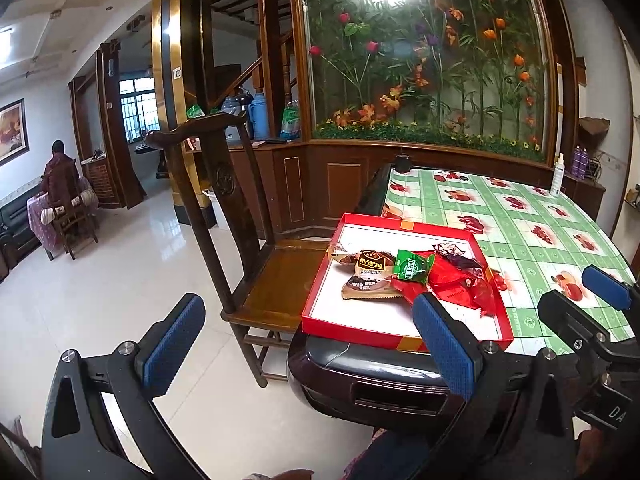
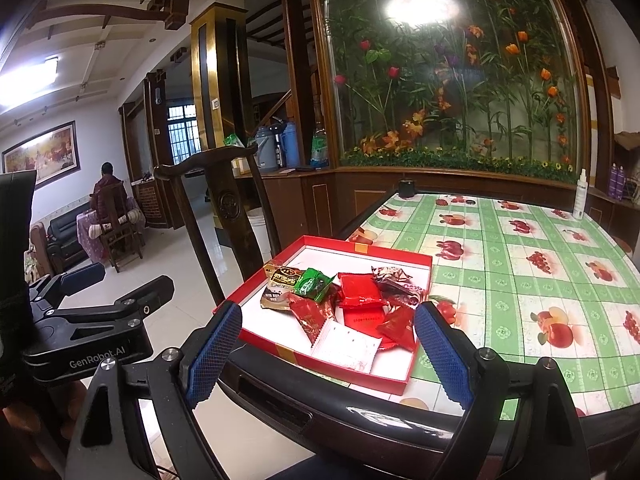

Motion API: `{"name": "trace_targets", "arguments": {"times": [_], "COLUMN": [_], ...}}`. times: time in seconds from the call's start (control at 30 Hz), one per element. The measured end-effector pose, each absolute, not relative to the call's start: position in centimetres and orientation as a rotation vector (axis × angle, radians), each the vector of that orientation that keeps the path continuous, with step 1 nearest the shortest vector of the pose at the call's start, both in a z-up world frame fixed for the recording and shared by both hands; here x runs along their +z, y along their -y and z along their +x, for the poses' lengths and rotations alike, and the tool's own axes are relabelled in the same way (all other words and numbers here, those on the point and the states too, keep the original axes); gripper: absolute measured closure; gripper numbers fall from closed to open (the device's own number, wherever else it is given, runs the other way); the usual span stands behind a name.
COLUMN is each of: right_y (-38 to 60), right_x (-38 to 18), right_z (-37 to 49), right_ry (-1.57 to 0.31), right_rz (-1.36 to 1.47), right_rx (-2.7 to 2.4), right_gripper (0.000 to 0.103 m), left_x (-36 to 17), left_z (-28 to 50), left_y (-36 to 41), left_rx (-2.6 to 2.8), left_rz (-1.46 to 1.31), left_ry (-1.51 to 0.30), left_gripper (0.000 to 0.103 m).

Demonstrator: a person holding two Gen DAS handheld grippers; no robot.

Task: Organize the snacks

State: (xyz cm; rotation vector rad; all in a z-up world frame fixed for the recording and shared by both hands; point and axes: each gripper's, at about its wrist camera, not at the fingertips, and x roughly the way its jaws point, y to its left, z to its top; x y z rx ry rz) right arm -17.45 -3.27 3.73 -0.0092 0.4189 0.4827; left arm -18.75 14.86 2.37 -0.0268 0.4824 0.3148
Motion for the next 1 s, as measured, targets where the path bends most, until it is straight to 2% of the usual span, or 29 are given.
{"name": "trace_targets", "arguments": {"times": [1.0], "right_y": [2.6], "right_x": [3.0], "right_z": [-17.3], "right_ry": [-0.431], "right_rz": [-0.014], "right_rx": [0.487], "right_gripper": [0.013], "left_x": [1.3], "left_z": [-18.1], "left_y": [-15.4], "left_rx": [0.293], "left_rz": [-0.041], "left_ry": [-0.519], "left_gripper": [0.0]}}
